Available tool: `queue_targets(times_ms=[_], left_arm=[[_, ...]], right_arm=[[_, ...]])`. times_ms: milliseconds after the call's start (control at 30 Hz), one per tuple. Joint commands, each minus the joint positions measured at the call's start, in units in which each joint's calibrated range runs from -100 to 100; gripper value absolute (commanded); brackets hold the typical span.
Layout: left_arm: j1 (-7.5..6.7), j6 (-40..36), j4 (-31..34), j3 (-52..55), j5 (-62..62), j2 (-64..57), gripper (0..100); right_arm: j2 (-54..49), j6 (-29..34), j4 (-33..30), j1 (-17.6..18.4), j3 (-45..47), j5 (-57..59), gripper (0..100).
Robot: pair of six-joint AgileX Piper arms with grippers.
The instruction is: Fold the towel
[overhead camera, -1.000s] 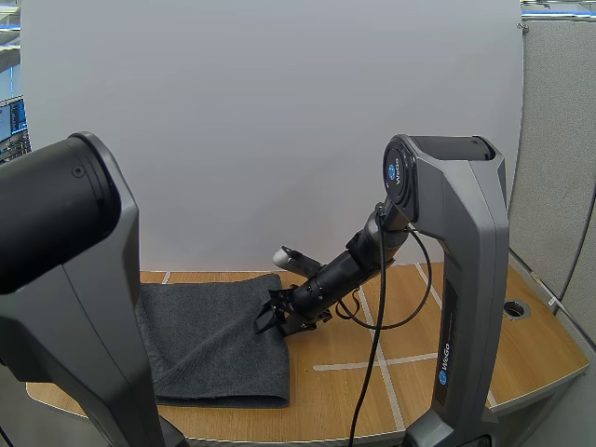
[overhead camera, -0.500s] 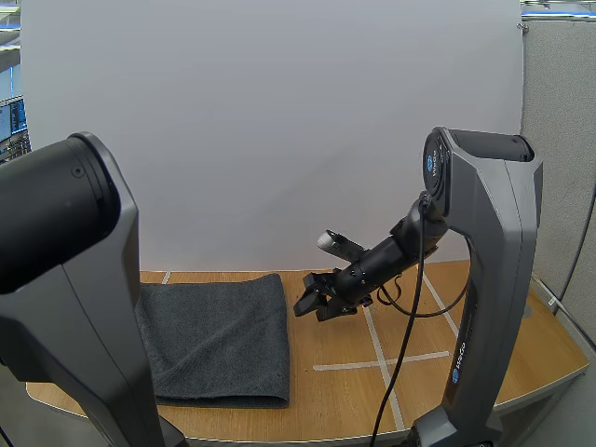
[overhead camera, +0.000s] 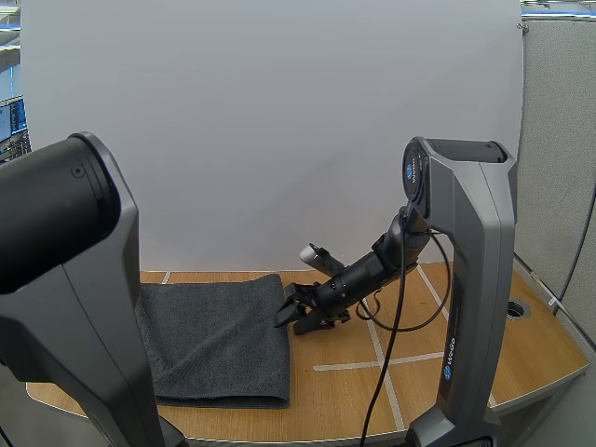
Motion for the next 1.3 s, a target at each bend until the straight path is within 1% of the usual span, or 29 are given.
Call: queue_targets(times_ms=[0,100,167,200,233,267,300,333,433,500,633,800,867,1033,1167,1267], left_arm=[[0.03,-0.8,0.0,-0.4,1.7,-0.6,85],[0.03,-0.8,0.0,-0.4,1.7,-0.6,85],[0.03,-1.0,0.0,-0.4,1.7,-0.6,85],[0.03,-1.0,0.1,-0.4,1.7,-0.6,85],[0.03,-1.1,0.2,-0.4,1.7,-0.6,85],[0.03,-1.1,0.2,-0.4,1.7,-0.6,85],[0.03,-1.1,0.2,-0.4,1.7,-0.6,85],[0.03,-1.1,0.2,-0.4,1.7,-0.6,85],[0.03,-1.1,0.2,-0.4,1.7,-0.6,85],[0.03,-1.1,0.2,-0.4,1.7,-0.6,85],[0.03,-1.2,0.2,-0.4,1.9,-0.6,85],[0.03,-1.2,-0.2,-0.4,2.3,-0.6,85],[0.03,-1.2,-0.5,-0.4,2.5,-0.6,85],[0.03,-1.2,-3.1,-0.4,8.4,-0.6,85],[-0.19,-0.9,-5.7,-0.4,9.6,-0.6,85],[-1.38,-0.7,-5.8,-0.4,9.6,-0.6,85]], right_arm=[[0.8,-1.6,-0.3,1.5,0.5,-1.4,84],[0.8,-1.7,-0.2,2.6,0.5,-2.1,84],[0.8,-1.7,-0.2,2.6,0.5,-2.9,82],[0.8,-1.7,-0.2,2.6,0.5,-3.2,80],[0.8,-1.7,-0.7,2.6,0.5,-3.5,74],[0.8,-1.7,-1.0,2.6,0.5,-3.5,65],[0.8,-1.7,-1.3,2.6,0.5,-3.7,50],[0.8,-1.7,-1.4,2.6,0.5,-3.7,42],[0.8,-1.7,-1.9,2.3,0.5,-4.1,0],[0.8,-1.7,-2.2,1.9,0.5,-4.1,0],[0.8,-1.7,-3.4,0.1,0.5,-4.1,0],[-0.3,-1.7,-6.4,-3.8,0.5,-0.5,0],[-1.0,-1.7,-8.5,-5.3,0.5,-0.3,0],[-3.8,-1.6,-13.3,-9.0,0.4,1.8,0],[-5.9,-1.6,-16.5,-11.7,0.4,2.6,0],[-6.7,-1.6,-18.8,-13.7,0.4,3.5,0]])
